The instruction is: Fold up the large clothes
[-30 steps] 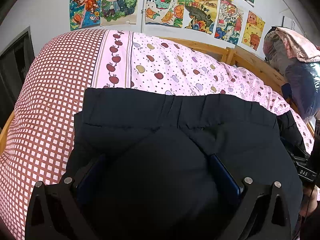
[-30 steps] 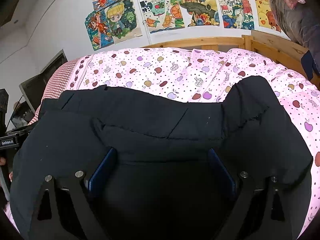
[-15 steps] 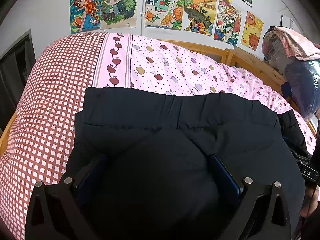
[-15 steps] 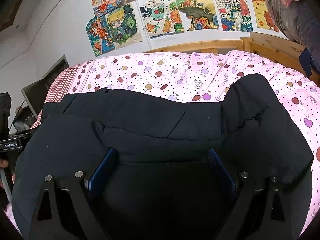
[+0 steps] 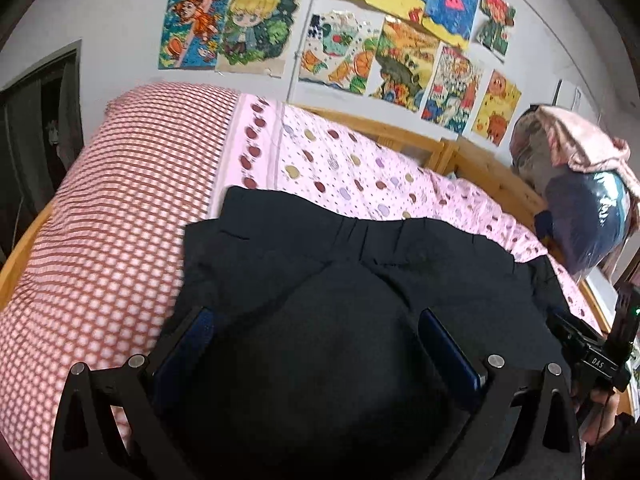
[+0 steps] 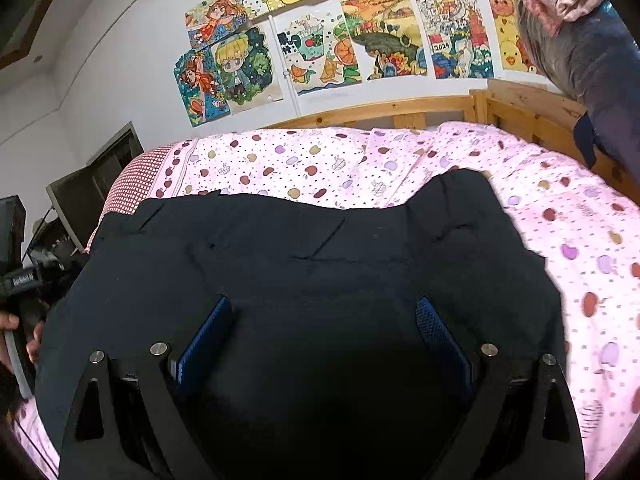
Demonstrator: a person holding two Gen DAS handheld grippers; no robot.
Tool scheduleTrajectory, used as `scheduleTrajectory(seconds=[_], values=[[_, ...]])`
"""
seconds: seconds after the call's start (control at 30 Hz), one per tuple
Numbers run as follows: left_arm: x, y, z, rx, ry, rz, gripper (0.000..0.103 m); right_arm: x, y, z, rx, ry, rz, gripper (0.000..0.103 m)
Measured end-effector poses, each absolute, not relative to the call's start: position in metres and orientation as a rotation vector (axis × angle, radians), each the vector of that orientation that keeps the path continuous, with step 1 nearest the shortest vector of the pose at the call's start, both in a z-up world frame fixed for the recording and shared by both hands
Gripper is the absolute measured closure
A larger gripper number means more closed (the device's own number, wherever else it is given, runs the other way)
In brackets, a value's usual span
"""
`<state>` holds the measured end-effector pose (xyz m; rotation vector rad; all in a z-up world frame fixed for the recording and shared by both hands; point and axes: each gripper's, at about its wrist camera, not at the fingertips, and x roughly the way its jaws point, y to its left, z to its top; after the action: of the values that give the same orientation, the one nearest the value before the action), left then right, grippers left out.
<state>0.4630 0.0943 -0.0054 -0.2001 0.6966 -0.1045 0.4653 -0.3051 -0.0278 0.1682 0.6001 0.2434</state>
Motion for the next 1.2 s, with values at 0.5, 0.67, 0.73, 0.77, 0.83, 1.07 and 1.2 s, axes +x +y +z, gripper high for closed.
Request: scheduleTrajectory(seconds=[0.5,0.67,0.73,0.77,0.83,1.07,1.2], values=[[0.422,0.158,-0.010,-0.213,0.731,-0.080,0.000,0.420,-0.375,-0.021,0.114,0.630,0.138,0.012],[0.431,0.157,-0.026,-0.222,0.802,-0.129,0.000,0.422,-0.385,-0.030,0.124,0.662,0.110,0.012],[0.433,0.161,-0.032,-0.253,0.817,-0.156,0.000,0.426,-0.387,-0.035,0.117,0.686,0.095,0.012],[0.433,0.164,-0.035,-0.275,0.820,-0.170,0.000,0.429,-0.388,-0.039,0.111,0.701,0.090,0.012],[0.433,0.171,-0.043,-0.333,0.824,-0.202,0.000,0.432,-0.387,-0.045,0.114,0.731,0.095,0.012],[0.444,0.175,-0.059,-0.400,0.892,-0.264,0.000,0.446,-0.397,-0.069,0.234,0.832,0.147,0.002],[0.452,0.170,-0.064,-0.397,0.923,-0.289,0.000,0.448,-0.406,-0.087,0.332,0.842,0.188,0.001]])
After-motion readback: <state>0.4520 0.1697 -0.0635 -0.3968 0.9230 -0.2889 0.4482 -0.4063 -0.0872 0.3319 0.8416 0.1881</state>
